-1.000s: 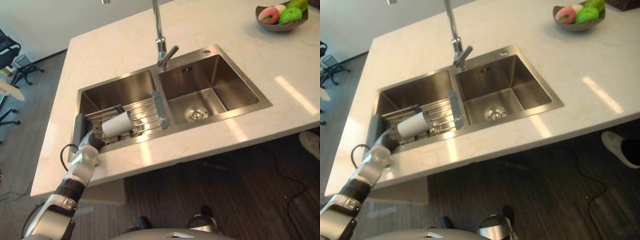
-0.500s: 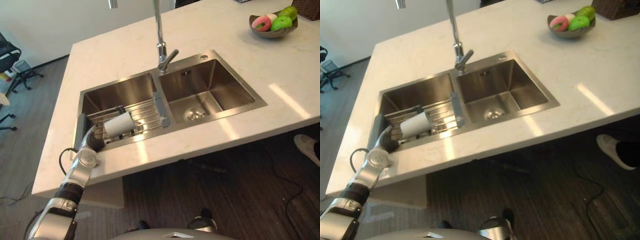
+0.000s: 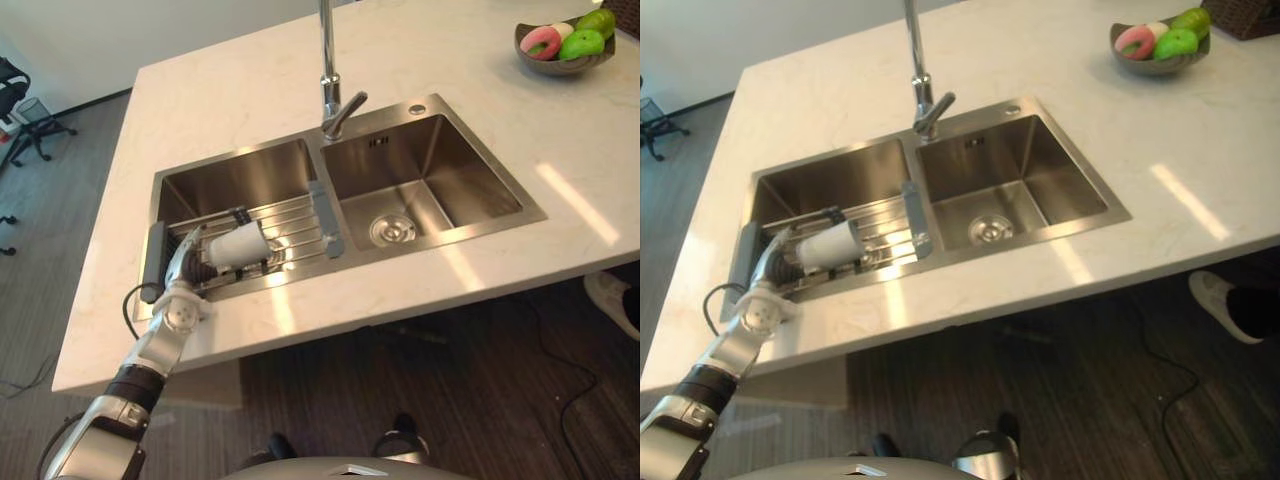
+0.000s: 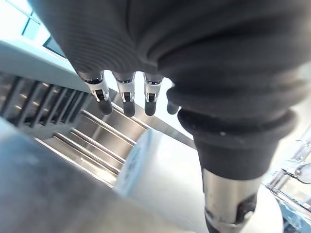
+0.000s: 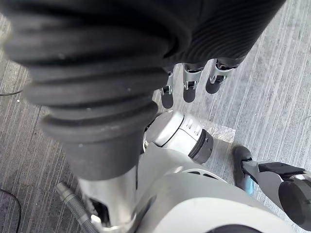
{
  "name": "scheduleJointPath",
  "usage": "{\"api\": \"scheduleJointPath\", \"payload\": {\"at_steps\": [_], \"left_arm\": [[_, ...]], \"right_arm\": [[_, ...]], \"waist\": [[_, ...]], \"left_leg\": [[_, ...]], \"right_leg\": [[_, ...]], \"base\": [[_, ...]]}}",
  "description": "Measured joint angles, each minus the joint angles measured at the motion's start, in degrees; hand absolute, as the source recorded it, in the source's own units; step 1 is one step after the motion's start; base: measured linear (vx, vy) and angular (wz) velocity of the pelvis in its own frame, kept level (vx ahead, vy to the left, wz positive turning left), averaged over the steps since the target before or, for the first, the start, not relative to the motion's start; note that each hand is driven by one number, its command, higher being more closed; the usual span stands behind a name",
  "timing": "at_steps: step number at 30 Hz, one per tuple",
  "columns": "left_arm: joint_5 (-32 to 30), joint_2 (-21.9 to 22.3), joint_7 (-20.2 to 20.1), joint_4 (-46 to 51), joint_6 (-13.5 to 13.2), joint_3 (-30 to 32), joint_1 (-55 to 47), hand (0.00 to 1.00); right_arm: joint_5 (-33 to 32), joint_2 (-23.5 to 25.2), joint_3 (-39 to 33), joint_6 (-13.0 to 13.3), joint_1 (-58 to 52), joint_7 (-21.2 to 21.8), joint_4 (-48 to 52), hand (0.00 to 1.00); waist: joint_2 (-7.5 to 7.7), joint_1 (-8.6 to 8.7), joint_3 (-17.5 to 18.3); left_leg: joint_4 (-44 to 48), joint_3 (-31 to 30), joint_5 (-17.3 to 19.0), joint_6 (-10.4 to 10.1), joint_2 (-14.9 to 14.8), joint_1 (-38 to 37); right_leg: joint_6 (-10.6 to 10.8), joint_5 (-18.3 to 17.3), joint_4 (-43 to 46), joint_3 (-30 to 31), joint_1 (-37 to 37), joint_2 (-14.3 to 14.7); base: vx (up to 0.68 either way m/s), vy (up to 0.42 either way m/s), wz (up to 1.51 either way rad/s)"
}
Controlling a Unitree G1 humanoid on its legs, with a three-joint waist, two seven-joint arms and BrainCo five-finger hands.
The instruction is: Walk over to the sink, pick up the cup, carry it to the dishwasher, place the cup inside the dishwasher, then close the dishwasher door
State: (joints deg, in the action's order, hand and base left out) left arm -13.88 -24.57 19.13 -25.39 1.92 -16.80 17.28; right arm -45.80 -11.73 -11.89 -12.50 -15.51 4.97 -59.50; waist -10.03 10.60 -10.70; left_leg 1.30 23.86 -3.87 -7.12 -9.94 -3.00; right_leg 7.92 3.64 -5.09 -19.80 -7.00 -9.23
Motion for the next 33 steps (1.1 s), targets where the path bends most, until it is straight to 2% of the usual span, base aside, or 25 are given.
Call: {"api": "scheduleJointPath", "payload": {"at_steps": [3, 9, 12, 16, 26, 29, 33], "left_arm": [[-2.3, 0.0, 0.0, 0.2, 1.6, -1.4, 0.0, 0.00], [-6.7, -0.3, 0.4, 2.4, 2.1, -2.5, 0.2, 0.00], [-7.5, -0.9, 1.2, 2.4, 3.0, -4.1, 1.7, 0.00], [-8.6, -1.4, 2.2, 2.4, 4.3, -4.9, 1.7, 0.00], [-11.1, -1.4, 3.9, 4.8, 5.8, -6.1, 1.8, 0.00], [-11.7, -1.4, 4.1, 4.8, 6.0, -6.1, 1.8, 0.00], [-12.4, -1.5, 4.0, 5.5, 7.0, -6.2, 1.8, 0.00]], "right_arm": [[-0.1, -0.1, 0.4, 0.2, 0.1, 0.0, 0.0, 0.00], [-0.1, -0.1, 0.7, 0.3, -0.1, -0.1, -0.1, 0.00], [-1.1, -0.1, 1.0, 0.3, -0.1, -0.1, -0.1, 0.00], [-1.7, 0.0, 1.1, 0.4, -0.1, -0.1, 0.0, 0.00], [-2.3, -0.2, 1.0, 1.1, 0.1, -0.1, -0.1, 0.00], [-2.3, -0.3, 0.9, 1.1, 0.1, -0.1, -0.1, 0.00], [-2.3, -0.4, 0.4, 1.3, 0.2, 0.0, -0.2, 0.00]], "waist": [[0.11, 0.39, -0.1], [0.14, 0.73, -0.1], [0.05, 0.86, -0.1], [0.17, 1.77, -0.1], [-1.23, 2.55, -0.4], [-1.46, 2.52, -0.5], [-1.65, 2.42, -1.4]], "left_leg": [[0.0, -0.1, -1.2, 0.1, 0.3, 0.1], [-0.6, -0.2, -1.6, 0.4, 0.3, 0.5], [-0.6, -0.3, -0.6, 1.6, 0.2, 0.9], [-0.5, -0.1, 0.8, 1.2, 0.3, 0.8], [-0.4, 0.1, 1.2, 0.5, 0.5, 0.2], [-0.2, 0.1, 1.0, 0.4, 0.8, 0.2], [-0.1, -0.2, -1.0, 0.3, 1.3, 0.5]], "right_leg": [[-0.5, -0.4, 0.0, 0.1, 0.1, -0.4], [-0.5, -0.2, 0.0, 0.1, 0.9, -0.3], [-0.2, 0.5, 0.0, 0.1, 1.2, -0.1], [-0.1, 0.8, 0.0, 0.2, 1.2, -0.3], [0.2, 0.9, 0.1, 0.5, 1.2, -0.5], [0.2, 0.9, 0.0, 0.5, 1.2, -0.8], [-0.2, 0.5, 0.0, 0.5, 1.2, -1.4]], "base": [[-0.07, -0.021, 0.00], [-0.07, -0.007, -0.01], [-0.05, 0.017, 0.02], [-0.01, 0.010, -0.02], [0.04, -0.008, -0.04], [-0.01, 0.001, 0.00], [-0.08, -0.019, 0.03]]}}
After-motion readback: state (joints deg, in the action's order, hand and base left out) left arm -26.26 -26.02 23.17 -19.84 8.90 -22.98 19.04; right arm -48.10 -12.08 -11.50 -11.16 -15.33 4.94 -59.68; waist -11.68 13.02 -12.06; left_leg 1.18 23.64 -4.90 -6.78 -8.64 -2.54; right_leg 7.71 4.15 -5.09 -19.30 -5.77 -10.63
